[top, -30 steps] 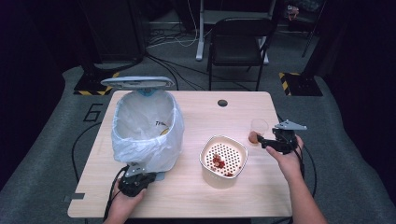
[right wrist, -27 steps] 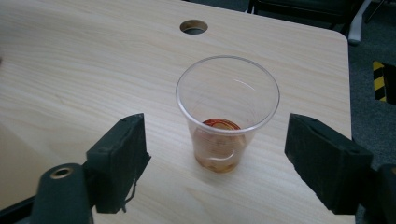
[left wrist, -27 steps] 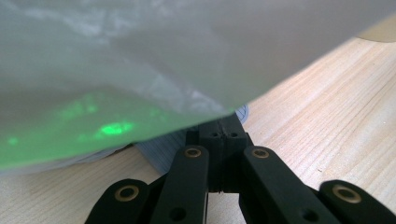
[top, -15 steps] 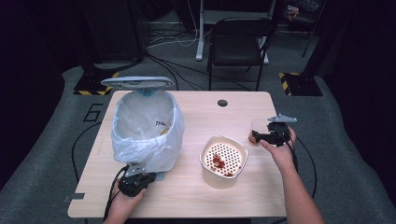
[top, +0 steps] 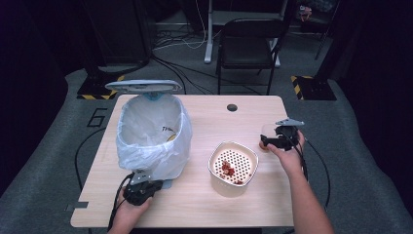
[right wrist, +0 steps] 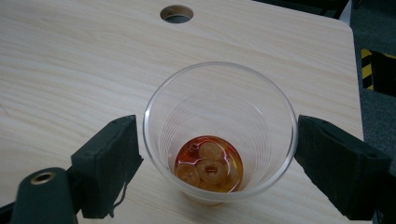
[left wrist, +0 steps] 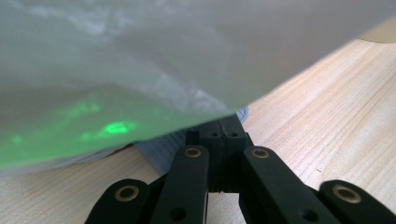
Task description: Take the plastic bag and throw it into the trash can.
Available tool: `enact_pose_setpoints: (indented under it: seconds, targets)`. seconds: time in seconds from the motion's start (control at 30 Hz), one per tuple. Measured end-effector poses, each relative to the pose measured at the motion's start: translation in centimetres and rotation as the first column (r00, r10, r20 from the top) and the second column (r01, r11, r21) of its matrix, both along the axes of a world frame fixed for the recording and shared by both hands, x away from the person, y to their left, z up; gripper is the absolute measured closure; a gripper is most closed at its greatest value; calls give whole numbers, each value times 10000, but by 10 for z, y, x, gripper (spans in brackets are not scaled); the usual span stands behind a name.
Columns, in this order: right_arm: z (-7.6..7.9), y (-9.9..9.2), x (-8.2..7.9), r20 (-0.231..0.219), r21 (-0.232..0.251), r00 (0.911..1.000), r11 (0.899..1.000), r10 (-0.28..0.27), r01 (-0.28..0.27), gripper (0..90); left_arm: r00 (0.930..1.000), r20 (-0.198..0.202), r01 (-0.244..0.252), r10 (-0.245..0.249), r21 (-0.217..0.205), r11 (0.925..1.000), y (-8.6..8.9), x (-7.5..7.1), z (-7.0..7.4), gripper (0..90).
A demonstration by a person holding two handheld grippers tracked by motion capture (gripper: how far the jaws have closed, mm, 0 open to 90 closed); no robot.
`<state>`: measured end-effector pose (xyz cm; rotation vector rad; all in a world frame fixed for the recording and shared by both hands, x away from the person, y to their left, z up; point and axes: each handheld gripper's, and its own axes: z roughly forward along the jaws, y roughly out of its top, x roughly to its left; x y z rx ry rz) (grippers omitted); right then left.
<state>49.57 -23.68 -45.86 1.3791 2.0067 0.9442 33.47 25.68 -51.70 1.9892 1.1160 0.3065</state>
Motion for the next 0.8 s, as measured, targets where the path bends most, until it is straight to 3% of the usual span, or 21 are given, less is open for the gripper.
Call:
enact_pose_setpoints:
  seconds: [0.3,0.6,0.8]
  targets:
    - [-15,-3,0,-151,36,9998,9999,-126,127,178,10000,-37,1,-1,-57,10000,0,0,0,900]
    - [-17,-1,4,-41,-83,9999,9999,-122,121,226,10000,-74,65,-66,-140,9999,0,0,0,900]
    - [-22,1,6,-214,-180,9998,9998,-23,19,279,10000,-6,-14,14,-120,9999,0,0,-1,900]
